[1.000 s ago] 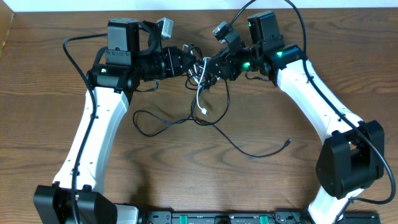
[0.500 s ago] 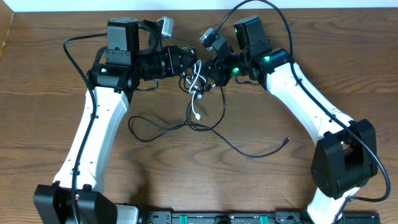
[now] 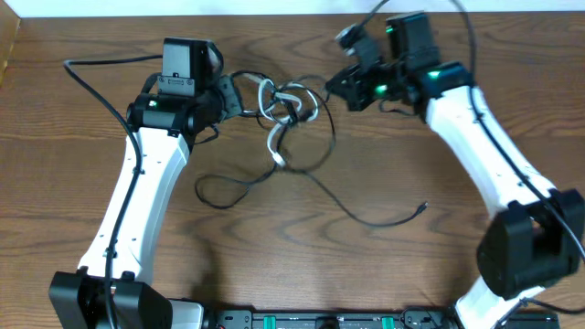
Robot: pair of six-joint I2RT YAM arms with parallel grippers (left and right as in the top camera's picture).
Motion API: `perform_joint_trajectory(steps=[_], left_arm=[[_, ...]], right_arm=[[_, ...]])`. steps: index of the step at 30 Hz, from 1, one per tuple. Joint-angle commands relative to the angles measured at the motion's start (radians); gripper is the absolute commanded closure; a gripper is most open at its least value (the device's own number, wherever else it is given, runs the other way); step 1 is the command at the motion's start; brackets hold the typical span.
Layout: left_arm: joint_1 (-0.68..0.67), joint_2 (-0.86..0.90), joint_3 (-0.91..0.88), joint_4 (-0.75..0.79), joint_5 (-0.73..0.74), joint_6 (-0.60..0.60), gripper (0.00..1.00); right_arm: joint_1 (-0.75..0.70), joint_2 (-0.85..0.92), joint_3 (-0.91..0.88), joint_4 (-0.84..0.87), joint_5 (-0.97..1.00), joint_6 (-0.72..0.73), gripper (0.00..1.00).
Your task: Untangle cables
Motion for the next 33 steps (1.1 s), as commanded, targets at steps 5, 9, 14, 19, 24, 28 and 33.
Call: perform_joint_trajectory(steps=[5,9,14,19,24,28,33], left_arm=[[0.003,0.006,0.022,-0.014,-0.105,0.001,0.92],[0.003,0.006,0.022,-0.016,-0.013,0.050,0.92],[0.003,0.006,0.022,0.020,0.302,0.160,0.93],[0.004,0.005,0.022,0.068,0.581,0.188,0.92],[0.003,0.005,0.022,0.112,0.743,0.156,0.92],[0.004,0.005,0.022,0.120,0.782,0.122,0.92],[0.003,0.005,0.022,0.119,0.805,0.122,0.93]], right_arm=[[-0.039,-0.029,0.013,-0.026,-0.002,0.027,0.99],[-0.050,-0.028,0.013,-0.022,-0.014,0.033,0.99],[0.000,-0.023,0.013,-0.018,-0.080,-0.063,0.54],[0.058,-0.004,0.013,0.006,-0.081,-0.099,0.31],[0.100,0.019,0.013,0.017,-0.080,-0.162,0.29],[0.122,0.032,0.013,0.021,-0.035,-0.202,0.32],[0.127,0.052,0.013,0.028,0.019,-0.225,0.37]])
